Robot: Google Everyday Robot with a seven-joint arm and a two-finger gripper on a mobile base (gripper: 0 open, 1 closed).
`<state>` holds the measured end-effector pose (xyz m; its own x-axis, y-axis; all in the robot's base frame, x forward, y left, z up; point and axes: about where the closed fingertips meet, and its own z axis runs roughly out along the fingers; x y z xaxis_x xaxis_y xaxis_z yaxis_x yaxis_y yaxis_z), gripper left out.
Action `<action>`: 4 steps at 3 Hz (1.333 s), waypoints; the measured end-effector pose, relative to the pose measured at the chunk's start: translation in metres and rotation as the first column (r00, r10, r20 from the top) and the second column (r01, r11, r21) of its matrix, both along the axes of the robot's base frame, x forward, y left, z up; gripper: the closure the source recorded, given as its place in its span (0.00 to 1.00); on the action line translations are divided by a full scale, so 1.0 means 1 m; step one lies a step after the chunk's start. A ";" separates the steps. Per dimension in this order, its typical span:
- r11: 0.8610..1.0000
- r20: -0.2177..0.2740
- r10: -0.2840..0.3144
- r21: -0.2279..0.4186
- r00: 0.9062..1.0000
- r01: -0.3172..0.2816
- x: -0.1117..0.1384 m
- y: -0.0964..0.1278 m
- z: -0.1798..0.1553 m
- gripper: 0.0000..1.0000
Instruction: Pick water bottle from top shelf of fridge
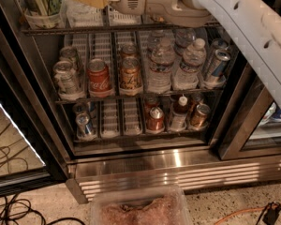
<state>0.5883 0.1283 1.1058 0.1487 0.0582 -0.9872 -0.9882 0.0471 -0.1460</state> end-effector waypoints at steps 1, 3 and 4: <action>1.000 0.064 0.026 0.009 0.998 -0.026 -0.010 -0.005 0.028 1.00; 0.999 0.096 0.044 -0.029 0.994 -0.041 -0.046 -0.036 0.034 1.00; 0.996 0.059 0.037 -0.079 0.998 -0.032 -0.064 -0.057 0.012 1.00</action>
Offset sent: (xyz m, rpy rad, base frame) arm -0.0432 -0.0393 0.0583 -0.0189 -0.1672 0.0571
